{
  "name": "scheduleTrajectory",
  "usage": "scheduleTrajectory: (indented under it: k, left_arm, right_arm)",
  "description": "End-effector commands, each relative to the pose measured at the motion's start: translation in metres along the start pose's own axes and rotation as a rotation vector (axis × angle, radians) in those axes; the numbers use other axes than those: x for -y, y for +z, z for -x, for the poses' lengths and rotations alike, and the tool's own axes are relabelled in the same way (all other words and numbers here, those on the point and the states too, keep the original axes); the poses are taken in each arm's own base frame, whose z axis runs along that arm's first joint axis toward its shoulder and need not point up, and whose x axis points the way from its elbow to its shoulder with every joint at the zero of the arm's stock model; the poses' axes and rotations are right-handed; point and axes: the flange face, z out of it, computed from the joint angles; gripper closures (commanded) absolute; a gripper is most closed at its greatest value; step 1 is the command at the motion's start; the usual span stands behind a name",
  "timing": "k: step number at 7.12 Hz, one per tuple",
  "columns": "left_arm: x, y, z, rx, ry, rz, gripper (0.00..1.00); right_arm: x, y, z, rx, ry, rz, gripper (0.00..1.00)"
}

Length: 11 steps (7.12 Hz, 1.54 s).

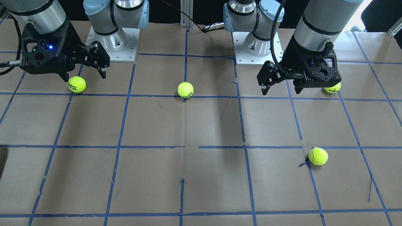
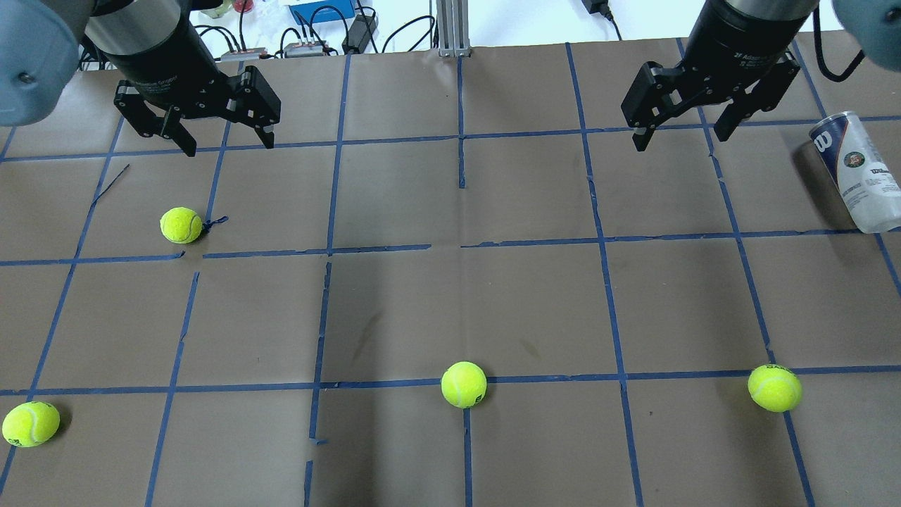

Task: Lift up tennis ball bucket
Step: 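Move the right gripper down over the Wilson tennis ball can and grasp it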

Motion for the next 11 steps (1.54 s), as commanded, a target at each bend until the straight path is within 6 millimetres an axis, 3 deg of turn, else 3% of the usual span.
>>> scheduleTrajectory:
  k: [1, 4, 5, 6, 7, 9, 10, 11]
  left_arm:
    - [0.0, 0.0, 0.0, 0.0, -0.001, -0.002, 0.0]
    - [0.0, 0.0, 0.0, 0.0, -0.001, 0.0, 0.0]
    - [0.0, 0.0, 0.0, 0.0, -0.001, 0.0, 0.0]
    - [0.0, 0.0, 0.0, 0.0, -0.001, 0.0, 0.0]
    - [0.0, 0.0, 0.0, 0.0, 0.001, 0.0, 0.0]
    - [0.0, 0.0, 0.0, 0.0, -0.001, 0.0, 0.0]
    - [0.0, 0.0, 0.0, 0.0, -0.001, 0.0, 0.0]
    - [0.0, 0.0, 0.0, 0.0, -0.001, 0.0, 0.0]
  right_arm:
    - [0.0, 0.0, 0.0, 0.0, -0.001, 0.0, 0.0]
    - [0.006, 0.012, -0.017, -0.003, 0.019, 0.034, 0.0]
    - [0.054, 0.045, -0.06, 0.009, 0.086, 0.053, 0.0]
    - [0.1, 0.061, -0.118, 0.002, 0.148, 0.017, 0.0]
    - [0.127, 0.087, -0.157, -0.037, 0.181, 0.051, 0.0]
    - [0.137, 0.096, -0.243, -0.126, 0.18, -0.019, 0.0]
    - [0.156, 0.118, -0.263, -0.173, 0.152, -0.056, 0.0]
    - [0.153, 0.147, -0.333, -0.221, 0.109, -0.036, 0.0]
